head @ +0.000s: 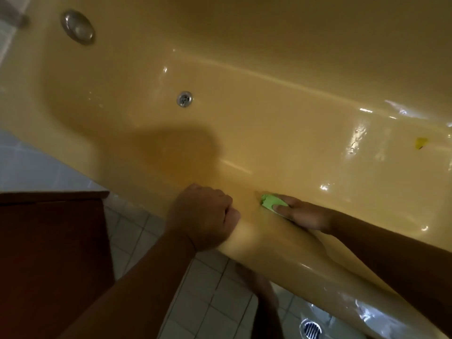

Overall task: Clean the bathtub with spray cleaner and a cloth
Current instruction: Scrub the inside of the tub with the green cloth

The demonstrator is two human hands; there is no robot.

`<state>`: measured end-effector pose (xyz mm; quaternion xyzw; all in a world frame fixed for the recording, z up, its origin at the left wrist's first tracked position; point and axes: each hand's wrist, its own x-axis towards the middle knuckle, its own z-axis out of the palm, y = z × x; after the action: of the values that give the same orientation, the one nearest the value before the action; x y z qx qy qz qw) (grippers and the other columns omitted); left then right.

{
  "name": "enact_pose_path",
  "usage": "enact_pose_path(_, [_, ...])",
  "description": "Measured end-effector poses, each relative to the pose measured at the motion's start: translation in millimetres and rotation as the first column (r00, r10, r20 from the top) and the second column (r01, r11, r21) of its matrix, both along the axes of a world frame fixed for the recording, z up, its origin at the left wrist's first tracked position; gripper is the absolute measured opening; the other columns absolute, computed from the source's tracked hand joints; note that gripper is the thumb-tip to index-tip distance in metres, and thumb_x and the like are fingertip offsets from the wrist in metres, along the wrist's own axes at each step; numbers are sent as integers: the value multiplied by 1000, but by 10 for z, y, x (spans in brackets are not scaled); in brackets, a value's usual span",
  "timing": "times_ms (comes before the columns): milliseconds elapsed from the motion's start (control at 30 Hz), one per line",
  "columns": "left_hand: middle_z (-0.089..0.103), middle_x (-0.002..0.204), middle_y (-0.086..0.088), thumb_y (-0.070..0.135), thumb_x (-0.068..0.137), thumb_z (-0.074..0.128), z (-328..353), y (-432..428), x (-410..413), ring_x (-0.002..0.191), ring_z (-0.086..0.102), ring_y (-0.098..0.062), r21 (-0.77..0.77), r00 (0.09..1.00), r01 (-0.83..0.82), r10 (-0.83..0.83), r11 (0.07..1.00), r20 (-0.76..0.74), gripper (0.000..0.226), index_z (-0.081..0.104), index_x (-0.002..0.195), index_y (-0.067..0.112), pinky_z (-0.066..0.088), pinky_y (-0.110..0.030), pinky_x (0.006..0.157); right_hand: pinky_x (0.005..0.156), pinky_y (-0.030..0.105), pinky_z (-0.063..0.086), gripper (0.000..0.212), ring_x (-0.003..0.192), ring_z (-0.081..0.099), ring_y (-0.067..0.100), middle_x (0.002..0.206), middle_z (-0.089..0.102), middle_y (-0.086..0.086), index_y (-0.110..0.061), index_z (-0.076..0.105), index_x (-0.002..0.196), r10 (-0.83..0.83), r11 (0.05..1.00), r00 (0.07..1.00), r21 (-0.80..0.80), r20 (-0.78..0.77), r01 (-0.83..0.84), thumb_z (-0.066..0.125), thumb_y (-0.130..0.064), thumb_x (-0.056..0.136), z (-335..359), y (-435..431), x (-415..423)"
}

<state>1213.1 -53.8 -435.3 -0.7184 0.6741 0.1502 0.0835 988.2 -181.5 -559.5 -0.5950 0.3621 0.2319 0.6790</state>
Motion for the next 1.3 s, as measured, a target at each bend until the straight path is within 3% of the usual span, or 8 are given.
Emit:
enact_pose_path(167, [43, 55, 2, 32, 84, 44, 55, -15, 101, 53, 35, -28, -66, 997, 51, -55, 996, -60, 27, 34, 60, 24, 19, -34, 62, 120, 35, 34, 54, 137, 48, 10, 152, 48, -17, -50, 46, 148, -51, 999, 998, -9, -27, 51, 49, -68, 98, -56, 102, 340])
enact_pose_path(400, [51, 57, 0, 31, 84, 49, 76, -13, 180, 54, 47, -28, -67, 992, 63, -70, 996, -102, 29, 47, 57, 22, 15, -33, 62, 94, -8, 24, 40, 119, 34, -35, 142, 37, -41, -51, 41, 138, -31, 997, 990, 69, 134, 22, 51, -44, 100, 738, 194, 24])
enact_pose_path(600, [44, 56, 2, 30, 82, 46, 53, -32, 199, 56, 23, -22, -102, 992, 51, -62, 993, -107, 25, 31, 61, 26, 13, -33, 61, 108, 17, 30, 51, 138, 41, 8, 156, 39, -13, -36, 34, 157, -4, 998, 996, -60, -85, -1, 44, -48, 108, 30, 53, 158])
enact_pose_path(733, [51, 60, 2, 30, 83, 47, 24, -30, 231, 54, 41, -27, -62, 992, 89, -94, 994, -85, 23, 41, 62, 25, 19, -34, 59, 125, 38, 17, 56, 153, 30, 25, 168, 29, -4, -37, 30, 161, 40, 987, 985, -145, -166, -64, 36, -56, 109, -342, 57, 435])
enact_pose_path(867, [63, 68, 0, 34, 86, 46, 23, -48, 241, 62, 58, -31, 7, 994, 88, -88, 996, -62, 29, 64, 67, 21, 40, -38, 58, 124, 29, 23, 53, 146, 36, 5, 160, 38, -17, -45, 40, 154, 1, 999, 996, -46, 89, 3, 45, -61, 104, 194, 118, 381])
enact_pose_path(1033, [53, 61, -2, 32, 86, 47, 42, -73, 248, 56, 51, -33, -34, 990, 96, -99, 995, -98, 27, 52, 62, 21, 27, -35, 56, 112, 3, 20, 44, 132, 23, -31, 148, 31, -38, -51, 34, 142, 67, 998, 962, -6, 263, -68, 48, -45, 101, 769, 113, -143])
enact_pose_path(1133, [54, 62, -2, 33, 88, 44, 41, -62, 253, 56, 50, -32, -35, 992, 83, -86, 996, -97, 30, 55, 63, 20, 29, -35, 56, 105, 1, 27, 36, 134, 38, -18, 149, 41, -28, -47, 40, 138, 45, 999, 983, -10, 176, -44, 49, -38, 106, 342, -2, -251])
enact_pose_path(1300, [68, 74, -1, 36, 91, 42, 16, -37, 255, 64, 59, -30, 5, 996, 36, -35, 999, -80, 38, 70, 73, 18, 46, -41, 61, 125, 38, 17, 57, 155, 25, 22, 170, 25, -1, -33, 28, 162, 88, 979, 987, -169, -137, -111, 39, -52, 109, -691, -13, 60])
